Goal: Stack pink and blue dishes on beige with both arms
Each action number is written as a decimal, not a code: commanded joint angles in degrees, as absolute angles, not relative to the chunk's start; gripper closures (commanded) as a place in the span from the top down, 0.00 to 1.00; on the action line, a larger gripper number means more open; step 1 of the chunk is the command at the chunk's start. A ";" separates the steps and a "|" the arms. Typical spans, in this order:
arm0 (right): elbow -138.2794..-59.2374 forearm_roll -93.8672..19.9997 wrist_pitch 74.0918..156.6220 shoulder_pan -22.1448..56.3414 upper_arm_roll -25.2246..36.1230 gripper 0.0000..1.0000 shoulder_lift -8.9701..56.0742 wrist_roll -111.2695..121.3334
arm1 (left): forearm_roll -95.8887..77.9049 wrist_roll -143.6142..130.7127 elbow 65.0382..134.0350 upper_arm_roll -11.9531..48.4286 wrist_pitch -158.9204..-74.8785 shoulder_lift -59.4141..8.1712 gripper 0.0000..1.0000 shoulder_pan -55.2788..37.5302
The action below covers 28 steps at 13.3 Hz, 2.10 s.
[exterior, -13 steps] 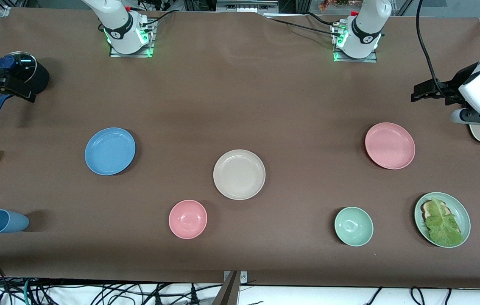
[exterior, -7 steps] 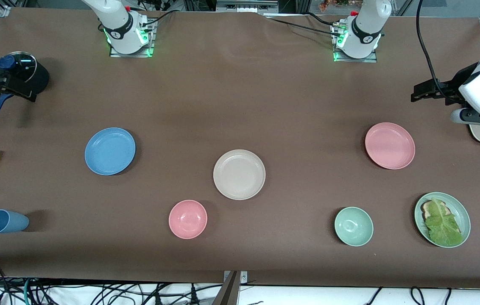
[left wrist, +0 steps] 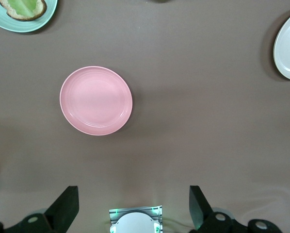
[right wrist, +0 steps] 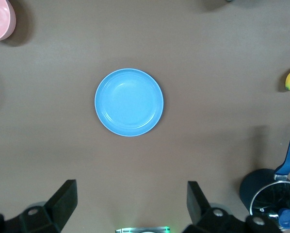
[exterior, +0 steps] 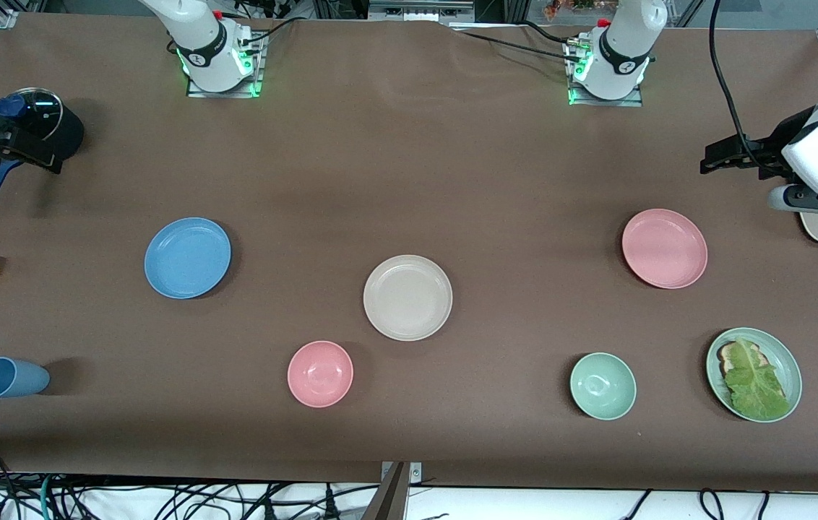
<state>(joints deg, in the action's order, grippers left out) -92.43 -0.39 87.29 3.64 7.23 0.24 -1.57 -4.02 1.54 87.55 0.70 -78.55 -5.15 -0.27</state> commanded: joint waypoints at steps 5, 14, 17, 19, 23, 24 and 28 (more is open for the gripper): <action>-92.02 -0.79 86.48 4.04 7.21 1.00 0.00 -1.32 | -3.60 1.76 85.08 0.62 -77.87 -6.50 1.00 -0.18; -92.02 -0.70 86.48 4.04 7.29 1.00 0.00 -1.32 | -4.14 2.02 82.97 0.88 -80.86 -11.32 1.00 -0.88; -92.02 -0.70 86.48 4.04 7.21 1.00 0.00 -1.32 | -3.69 2.28 82.97 0.88 -81.82 -13.97 1.00 -2.64; -92.02 -0.70 86.40 4.04 7.29 1.00 0.00 -1.32 | -3.52 2.29 83.06 0.88 -83.84 -15.98 1.00 -2.64; -92.02 -0.70 86.48 4.04 7.29 1.00 0.00 -1.32 | -0.71 2.46 83.06 0.79 -85.34 -20.47 1.00 -2.28; -92.02 -0.70 86.48 4.04 7.29 1.00 0.00 -1.32 | -0.27 2.46 83.06 0.70 -85.34 -21.17 1.00 -2.29; -92.02 -0.70 86.48 4.04 7.29 1.00 0.00 -1.32 | 0.00 2.55 84.19 0.44 -89.10 -23.20 1.00 -1.32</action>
<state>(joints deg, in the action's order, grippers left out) -92.43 -0.39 87.23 3.95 7.23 0.24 -1.57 -1.74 1.59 85.16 0.69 -87.38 -22.46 -1.64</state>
